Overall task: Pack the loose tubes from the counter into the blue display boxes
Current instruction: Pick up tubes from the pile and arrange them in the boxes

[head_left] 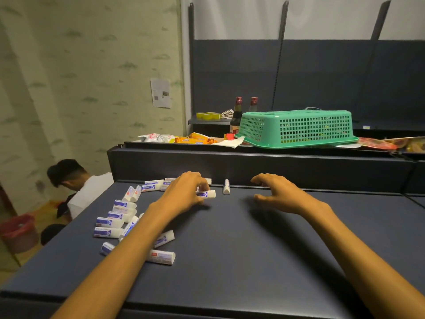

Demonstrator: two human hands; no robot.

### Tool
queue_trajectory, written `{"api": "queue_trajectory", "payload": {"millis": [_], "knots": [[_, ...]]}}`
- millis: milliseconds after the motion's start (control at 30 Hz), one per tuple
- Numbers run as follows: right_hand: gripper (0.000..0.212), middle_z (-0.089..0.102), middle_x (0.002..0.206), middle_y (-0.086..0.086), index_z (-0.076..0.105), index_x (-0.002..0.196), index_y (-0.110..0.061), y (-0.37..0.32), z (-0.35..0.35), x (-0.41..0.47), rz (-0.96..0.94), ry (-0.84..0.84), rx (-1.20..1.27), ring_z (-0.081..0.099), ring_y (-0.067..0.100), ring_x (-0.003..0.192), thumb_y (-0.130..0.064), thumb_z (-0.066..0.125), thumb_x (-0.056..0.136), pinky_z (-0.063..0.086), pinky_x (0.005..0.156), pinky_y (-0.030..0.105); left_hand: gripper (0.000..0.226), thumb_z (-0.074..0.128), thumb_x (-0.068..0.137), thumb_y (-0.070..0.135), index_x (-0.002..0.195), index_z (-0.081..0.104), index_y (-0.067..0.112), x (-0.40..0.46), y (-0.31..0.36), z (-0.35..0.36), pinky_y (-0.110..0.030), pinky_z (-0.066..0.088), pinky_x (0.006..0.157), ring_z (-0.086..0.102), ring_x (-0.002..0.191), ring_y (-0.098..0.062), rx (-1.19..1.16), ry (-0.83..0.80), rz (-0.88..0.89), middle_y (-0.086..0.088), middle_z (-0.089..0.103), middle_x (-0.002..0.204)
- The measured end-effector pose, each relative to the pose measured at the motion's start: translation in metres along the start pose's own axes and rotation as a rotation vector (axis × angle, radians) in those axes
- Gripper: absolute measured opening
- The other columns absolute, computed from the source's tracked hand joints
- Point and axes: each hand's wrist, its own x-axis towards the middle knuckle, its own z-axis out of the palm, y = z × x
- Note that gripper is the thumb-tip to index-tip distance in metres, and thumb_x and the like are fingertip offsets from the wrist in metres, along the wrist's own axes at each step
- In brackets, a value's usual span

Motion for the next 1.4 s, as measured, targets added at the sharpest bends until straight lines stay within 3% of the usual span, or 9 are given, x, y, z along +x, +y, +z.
{"api": "queue_trajectory", "payload": {"millis": [133, 267, 467, 567, 667, 867, 967, 1133, 1400], "knots": [[0.053, 0.05, 0.139, -0.002, 0.045, 0.138, -0.024, 0.0, -0.004, 0.006, -0.001, -0.002, -0.003, 0.049, 0.015, 0.123, -0.035, 0.064, 0.09, 0.044, 0.103, 0.034, 0.035, 0.084, 0.07, 0.033, 0.098, 0.065, 0.025, 0.002, -0.002, -0.001, -0.03, 0.047, 0.077, 0.055, 0.082, -0.012, -0.122, 0.029, -0.043, 0.005, 0.059, 0.098], [0.052, 0.052, 0.137, -0.001, 0.046, 0.137, -0.023, -0.002, -0.002, 0.013, -0.005, -0.011, -0.021, 0.051, 0.015, 0.121, -0.035, 0.065, 0.09, 0.045, 0.101, 0.033, 0.039, 0.086, 0.068, 0.025, 0.093, 0.056, 0.022, 0.002, -0.006, -0.005, -0.018, 0.043, 0.066, 0.053, 0.069, -0.004, -0.294, 0.049, -0.024, 0.008, 0.061, 0.092], [0.047, 0.055, 0.132, -0.001, 0.047, 0.134, -0.025, -0.014, 0.008, 0.037, -0.014, -0.056, -0.043, 0.053, 0.015, 0.116, -0.034, 0.064, 0.091, 0.047, 0.096, 0.031, 0.03, 0.084, 0.07, 0.013, 0.092, 0.065, 0.021, -0.001, -0.015, -0.012, -0.03, 0.061, 0.066, 0.068, 0.076, -0.017, -0.467, 0.064, -0.022, 0.002, 0.065, 0.094], [0.044, 0.055, 0.127, 0.0, 0.047, 0.133, -0.028, -0.023, 0.018, 0.053, -0.026, -0.097, -0.059, 0.054, 0.015, 0.111, -0.032, 0.062, 0.092, 0.047, 0.091, 0.03, 0.026, 0.084, 0.07, 0.01, 0.087, 0.069, 0.022, -0.001, -0.021, -0.016, -0.014, 0.055, 0.064, 0.066, 0.085, -0.013, -0.445, 0.077, 0.002, 0.006, 0.066, 0.095], [0.045, 0.053, 0.125, 0.001, 0.046, 0.134, -0.031, -0.03, 0.029, 0.069, -0.035, -0.121, -0.069, 0.053, 0.018, 0.111, -0.024, 0.061, 0.092, 0.048, 0.091, 0.033, 0.028, 0.081, 0.072, 0.007, 0.088, 0.069, 0.026, 0.0, -0.026, -0.017, -0.01, 0.053, 0.063, 0.064, 0.09, -0.011, -0.42, 0.062, 0.014, 0.007, 0.067, 0.098], [0.051, 0.043, 0.132, 0.0, 0.049, 0.136, -0.031, -0.027, 0.042, 0.085, -0.039, -0.124, -0.145, 0.048, 0.022, 0.12, -0.005, 0.052, 0.092, 0.049, 0.093, 0.038, 0.027, 0.076, 0.076, 0.008, 0.1, 0.073, 0.021, -0.001, -0.035, -0.014, -0.028, 0.056, 0.08, 0.065, 0.09, -0.012, -0.362, 0.152, 0.072, 0.001, 0.071, 0.103], [0.041, 0.045, 0.13, 0.0, 0.055, 0.131, -0.025, -0.023, 0.045, 0.086, -0.056, -0.092, -0.135, 0.049, 0.021, 0.117, -0.01, 0.056, 0.093, 0.048, 0.092, 0.035, 0.025, 0.08, 0.077, 0.018, 0.101, 0.073, 0.021, -0.001, -0.04, -0.011, -0.029, 0.057, 0.079, 0.066, 0.086, -0.011, -0.364, 0.191, 0.092, 0.002, 0.073, 0.1], [0.019, 0.057, 0.118, -0.002, 0.063, 0.11, -0.022, -0.016, 0.041, 0.081, -0.097, -0.076, -0.064, 0.055, 0.017, 0.105, -0.024, 0.063, 0.092, 0.05, 0.087, 0.035, 0.023, 0.078, 0.077, 0.017, 0.1, 0.073, 0.021, 0.0, -0.039, -0.009, -0.031, 0.057, 0.076, 0.066, 0.082, -0.009, -0.344, 0.234, 0.128, 0.004, 0.073, 0.094], [0.024, 0.063, 0.111, -0.001, 0.061, 0.115, -0.025, -0.016, 0.039, 0.069, -0.071, -0.124, 0.053, 0.058, 0.011, 0.089, -0.027, 0.064, 0.092, 0.05, 0.077, 0.025, 0.023, 0.076, 0.078, 0.017, 0.1, 0.072, 0.022, -0.005, -0.038, -0.01, -0.026, 0.058, 0.072, 0.068, 0.077, -0.008, -0.335, 0.248, 0.147, 0.004, 0.073, 0.093]]}}
